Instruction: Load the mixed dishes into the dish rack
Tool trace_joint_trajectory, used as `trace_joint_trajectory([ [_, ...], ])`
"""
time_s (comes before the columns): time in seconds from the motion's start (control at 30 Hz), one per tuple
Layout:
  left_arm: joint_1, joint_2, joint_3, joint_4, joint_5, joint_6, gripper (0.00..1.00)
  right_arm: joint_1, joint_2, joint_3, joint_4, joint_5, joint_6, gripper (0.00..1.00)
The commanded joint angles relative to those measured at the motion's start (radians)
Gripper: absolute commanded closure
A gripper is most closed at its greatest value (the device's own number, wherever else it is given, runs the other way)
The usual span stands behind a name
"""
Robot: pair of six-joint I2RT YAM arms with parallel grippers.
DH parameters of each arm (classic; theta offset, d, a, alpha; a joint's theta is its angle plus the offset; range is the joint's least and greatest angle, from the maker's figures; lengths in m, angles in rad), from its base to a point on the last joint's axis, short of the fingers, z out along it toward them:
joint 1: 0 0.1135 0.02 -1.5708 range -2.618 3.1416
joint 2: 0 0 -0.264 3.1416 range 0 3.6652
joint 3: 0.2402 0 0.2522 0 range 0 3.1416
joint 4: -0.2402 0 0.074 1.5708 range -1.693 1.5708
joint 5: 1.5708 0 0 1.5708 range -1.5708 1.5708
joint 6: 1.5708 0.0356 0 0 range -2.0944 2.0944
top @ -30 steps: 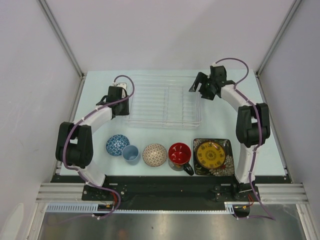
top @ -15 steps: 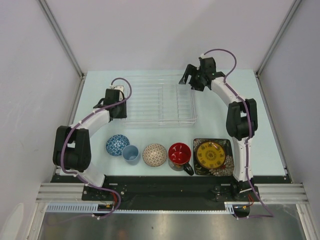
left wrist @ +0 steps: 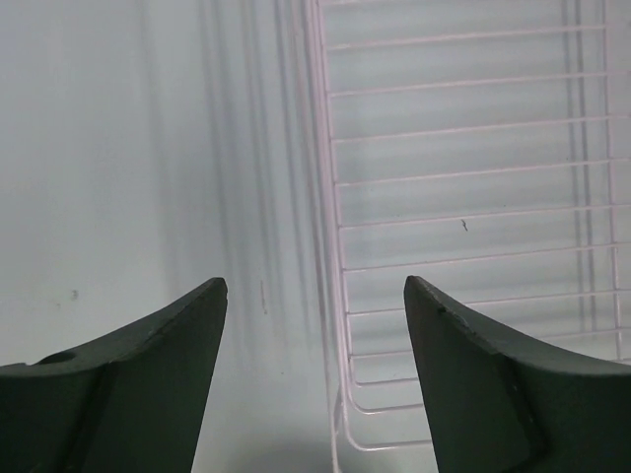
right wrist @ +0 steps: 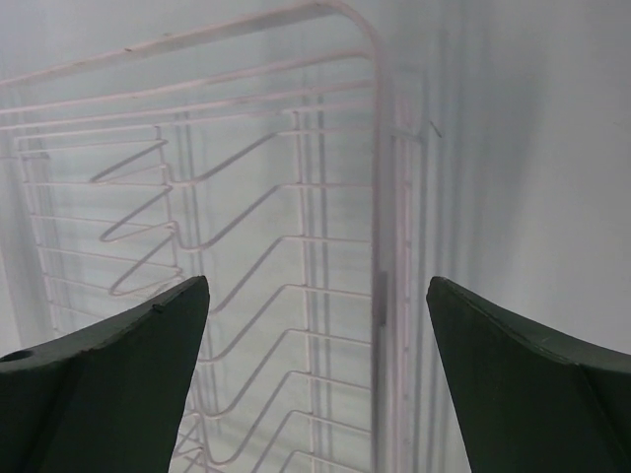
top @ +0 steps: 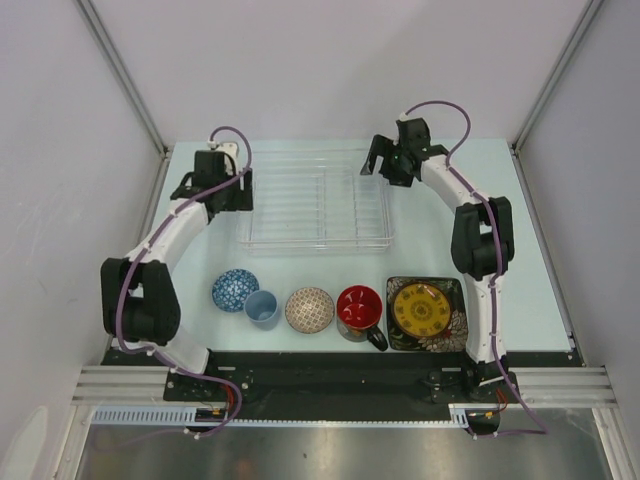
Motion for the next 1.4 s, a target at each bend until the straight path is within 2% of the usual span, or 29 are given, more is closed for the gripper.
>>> trace_joint_trajectory([
  [0.0,0.056,-0.105,0.097,-0.115,0.076,0.102,0.21,-0.004,-0.071,-0.024,-0.062,0.111,-0.055,0.00],
  [0.2,0.177,-0.209,0.064,-0.235,0.172,0.229,0.21,-0.028,-0.166,-0.081,-0.148,0.268,-0.079,0.00],
  [0.43,0.211,-0.381,-0.148,-0.316,0.239,0.377,0.25,-0.010,-0.324,-0.242,-0.148,0.412,-0.061,0.00],
  [0.57,0.217,-0.383,-0.234,-0.358,0.306,0.421,0.31,0.004,-0.456,-0.351,-0.076,0.430,-0.058,0.00],
  [0.8,0.232,-0.383,-0.340,-0.375,0.324,0.486,0.47,0.018,-0.588,-0.375,-0.092,0.398,-0.049,0.00],
  [1.0,0.234,-0.323,-0.352,-0.386,0.340,0.530,0.48,0.021,-0.656,-0.412,-0.113,0.352,-0.027,0.01],
  [1.37,0.234,-0.174,-0.409,-0.334,0.315,0.614,0.51,0.036,-0.712,-0.454,-0.133,0.357,-0.013,0.02],
])
